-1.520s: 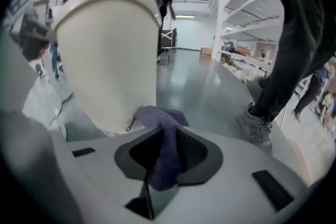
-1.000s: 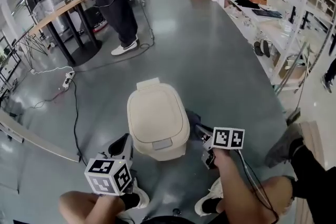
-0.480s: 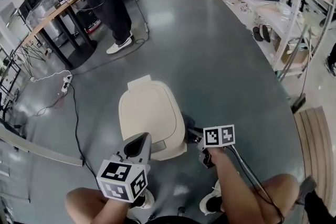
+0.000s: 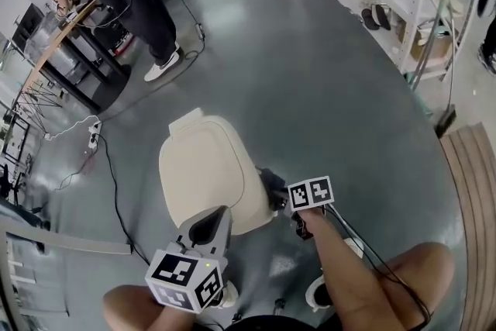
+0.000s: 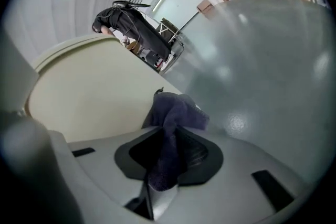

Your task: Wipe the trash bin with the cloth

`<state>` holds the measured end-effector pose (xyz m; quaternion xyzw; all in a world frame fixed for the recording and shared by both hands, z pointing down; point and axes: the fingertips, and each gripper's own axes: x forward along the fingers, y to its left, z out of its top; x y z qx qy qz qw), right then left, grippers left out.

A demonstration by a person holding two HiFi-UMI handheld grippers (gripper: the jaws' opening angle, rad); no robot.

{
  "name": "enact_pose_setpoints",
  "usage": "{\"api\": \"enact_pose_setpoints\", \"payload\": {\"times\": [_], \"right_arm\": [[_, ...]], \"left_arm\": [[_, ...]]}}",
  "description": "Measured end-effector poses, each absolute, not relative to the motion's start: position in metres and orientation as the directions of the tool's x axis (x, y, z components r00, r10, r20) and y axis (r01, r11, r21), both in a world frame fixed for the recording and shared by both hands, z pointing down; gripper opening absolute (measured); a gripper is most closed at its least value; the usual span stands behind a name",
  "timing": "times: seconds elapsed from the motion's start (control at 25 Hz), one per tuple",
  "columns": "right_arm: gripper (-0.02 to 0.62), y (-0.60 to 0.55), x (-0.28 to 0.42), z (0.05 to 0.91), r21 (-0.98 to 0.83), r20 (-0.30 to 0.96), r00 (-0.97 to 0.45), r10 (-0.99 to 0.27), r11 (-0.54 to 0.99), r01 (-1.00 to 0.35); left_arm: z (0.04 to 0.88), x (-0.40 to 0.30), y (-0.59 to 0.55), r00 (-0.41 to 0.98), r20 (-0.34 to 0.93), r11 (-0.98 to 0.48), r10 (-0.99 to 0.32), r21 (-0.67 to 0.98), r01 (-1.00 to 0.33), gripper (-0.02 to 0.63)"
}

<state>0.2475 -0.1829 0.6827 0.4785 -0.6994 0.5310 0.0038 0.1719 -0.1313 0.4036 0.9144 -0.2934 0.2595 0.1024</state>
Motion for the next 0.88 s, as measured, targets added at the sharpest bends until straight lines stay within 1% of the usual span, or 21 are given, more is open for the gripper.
{"api": "enact_pose_setpoints", "payload": {"times": [0.08,0.2,0.28,0.4,0.52,0.68,0.76,0.88], "right_arm": [[0.080,-0.183,0.248,0.696,-0.737,0.525,-0.540,-0.658,-0.033,-0.676],[0.080,-0.179,0.249,0.719,-0.688,0.583,-0.532,-0.614,-0.025,-0.725],[0.080,-0.175,0.250,0.731,-0.691,0.594,-0.533,-0.602,-0.042,-0.722],[0.080,-0.172,0.252,0.740,-0.701,0.596,-0.528,-0.605,-0.071,-0.710],[0.080,-0.177,0.266,0.735,-0.705,0.575,-0.497,-0.650,-0.086,-0.704],[0.080,-0.197,0.292,0.697,-0.764,0.461,-0.466,-0.755,-0.070,-0.641],[0.080,-0.210,0.300,0.664,-0.798,0.372,-0.479,-0.795,-0.010,-0.602],[0.080,-0.227,0.303,0.605,-0.828,0.216,-0.526,-0.823,0.131,-0.546]], "left_arm": [[0.409,0.177,-0.128,0.697,0.543,-0.814,-0.468,0.043,-0.580,-0.003],[0.411,0.182,-0.127,0.701,0.546,-0.815,-0.460,0.055,-0.577,-0.003],[0.411,0.185,-0.127,0.712,0.544,-0.818,-0.444,0.078,-0.570,-0.003],[0.413,0.187,-0.126,0.745,0.521,-0.827,-0.416,0.124,-0.548,-0.003],[0.408,0.195,-0.122,0.753,0.514,-0.846,-0.411,0.092,-0.525,-0.003],[0.408,0.205,-0.115,0.759,0.520,-0.867,-0.392,0.068,-0.493,-0.003],[0.409,0.208,-0.114,0.765,0.518,-0.871,-0.383,0.075,-0.486,-0.003],[0.409,0.211,-0.114,0.767,0.518,-0.874,-0.379,0.072,-0.480,-0.003]]}}
